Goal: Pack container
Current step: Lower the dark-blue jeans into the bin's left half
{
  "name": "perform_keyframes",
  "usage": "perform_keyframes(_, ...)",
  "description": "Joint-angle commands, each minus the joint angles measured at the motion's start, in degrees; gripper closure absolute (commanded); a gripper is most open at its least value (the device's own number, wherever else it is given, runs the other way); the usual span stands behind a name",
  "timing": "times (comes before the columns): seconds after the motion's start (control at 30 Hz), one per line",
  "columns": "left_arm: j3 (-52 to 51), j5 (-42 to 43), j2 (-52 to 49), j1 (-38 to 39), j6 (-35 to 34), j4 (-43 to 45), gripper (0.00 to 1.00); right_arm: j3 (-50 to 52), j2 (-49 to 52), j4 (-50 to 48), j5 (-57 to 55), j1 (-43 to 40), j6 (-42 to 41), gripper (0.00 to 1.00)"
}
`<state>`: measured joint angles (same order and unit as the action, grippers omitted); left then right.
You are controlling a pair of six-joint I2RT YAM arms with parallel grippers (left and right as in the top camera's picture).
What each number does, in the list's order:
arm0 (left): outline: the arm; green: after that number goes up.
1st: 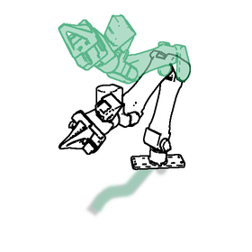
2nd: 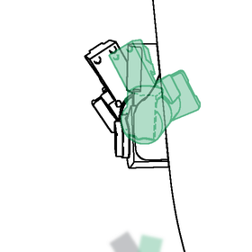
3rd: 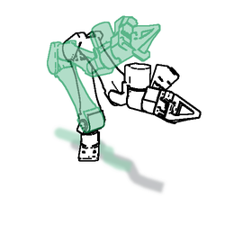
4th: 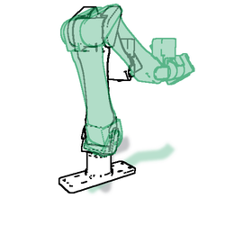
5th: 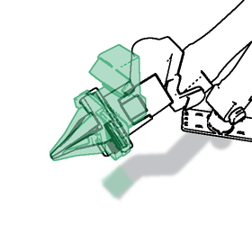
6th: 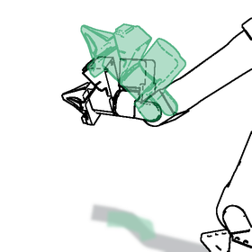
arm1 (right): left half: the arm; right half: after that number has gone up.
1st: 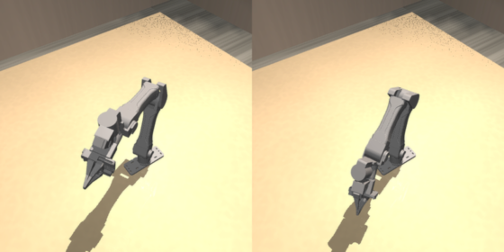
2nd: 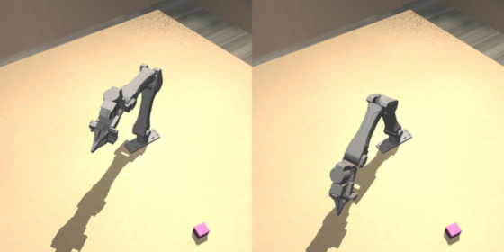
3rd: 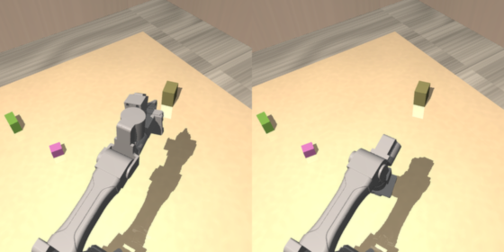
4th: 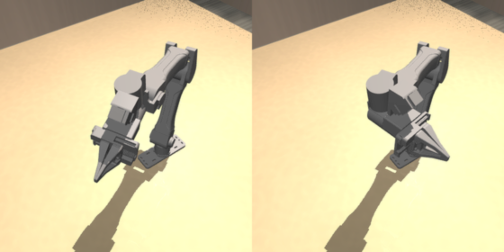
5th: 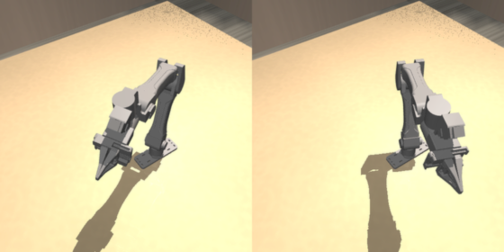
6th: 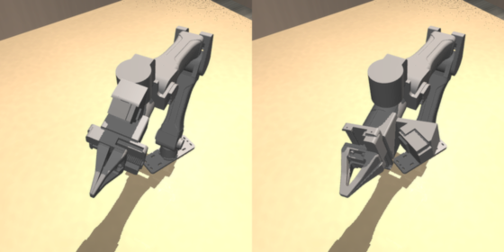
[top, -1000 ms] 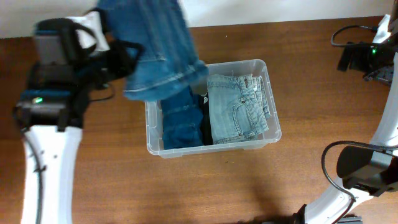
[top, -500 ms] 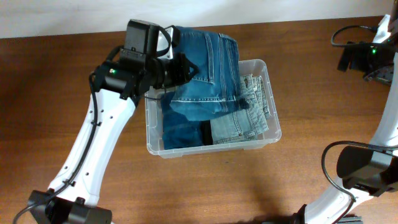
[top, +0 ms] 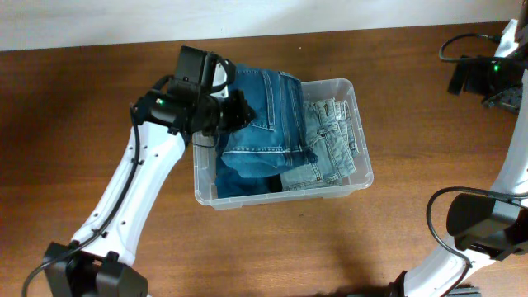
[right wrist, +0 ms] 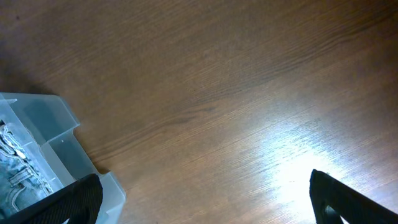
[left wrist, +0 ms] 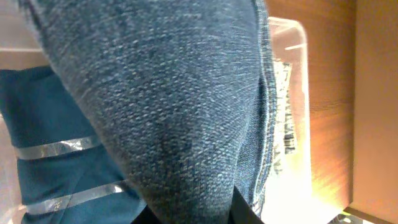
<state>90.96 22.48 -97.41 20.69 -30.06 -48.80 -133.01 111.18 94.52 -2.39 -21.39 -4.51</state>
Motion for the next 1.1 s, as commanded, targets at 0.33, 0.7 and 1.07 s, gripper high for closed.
perform_keyframes(0.33,-2.9,1.7,1.4,0.4,-0.7,-3.7,1.0,-0.2,-0.4,0.0,-0.7,0.0,-0.2,0.01)
perform_keyframes(0.7,-2.9,1.7,5.0,0.4,1.2,-5.6,1.0,-0.2,-0.4,0.0,-0.7,0.0,-0.2,0.02)
perform_keyframes(1.07,-2.9,0.0,5.4,0.2,4.1,-8.8,1.0,-0.2,-0.4,0.0,-0.7,0.0,-0.2,0.02)
